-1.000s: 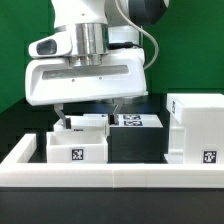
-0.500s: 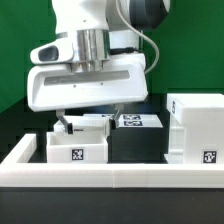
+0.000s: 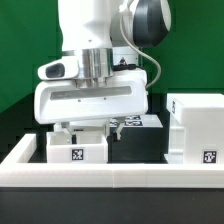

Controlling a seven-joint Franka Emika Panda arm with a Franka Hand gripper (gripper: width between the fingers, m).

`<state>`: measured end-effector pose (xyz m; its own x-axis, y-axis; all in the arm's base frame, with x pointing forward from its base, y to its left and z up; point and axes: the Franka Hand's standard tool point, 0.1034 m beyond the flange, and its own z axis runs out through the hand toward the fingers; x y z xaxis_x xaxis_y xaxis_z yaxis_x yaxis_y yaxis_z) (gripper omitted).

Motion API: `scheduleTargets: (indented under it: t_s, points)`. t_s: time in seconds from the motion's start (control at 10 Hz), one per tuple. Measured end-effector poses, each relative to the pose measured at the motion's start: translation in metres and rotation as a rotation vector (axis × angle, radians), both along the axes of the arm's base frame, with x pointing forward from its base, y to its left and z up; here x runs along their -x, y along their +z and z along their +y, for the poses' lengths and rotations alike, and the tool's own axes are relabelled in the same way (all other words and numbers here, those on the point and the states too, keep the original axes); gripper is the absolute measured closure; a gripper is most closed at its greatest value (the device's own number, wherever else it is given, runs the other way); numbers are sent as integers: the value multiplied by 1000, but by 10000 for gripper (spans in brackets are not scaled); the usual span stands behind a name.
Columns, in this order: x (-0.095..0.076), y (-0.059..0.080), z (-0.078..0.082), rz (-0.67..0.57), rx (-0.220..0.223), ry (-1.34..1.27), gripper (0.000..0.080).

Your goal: Assemble drawer

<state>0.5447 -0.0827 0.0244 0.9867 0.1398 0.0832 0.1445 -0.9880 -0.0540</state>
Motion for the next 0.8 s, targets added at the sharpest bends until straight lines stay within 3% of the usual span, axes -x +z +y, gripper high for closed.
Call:
scheduleTargets:
  t_s: [0.7,0.8]
  points:
    - [6,-17,4,17,1,-1,173]
    - [6,-19,5,18,2,-1,345]
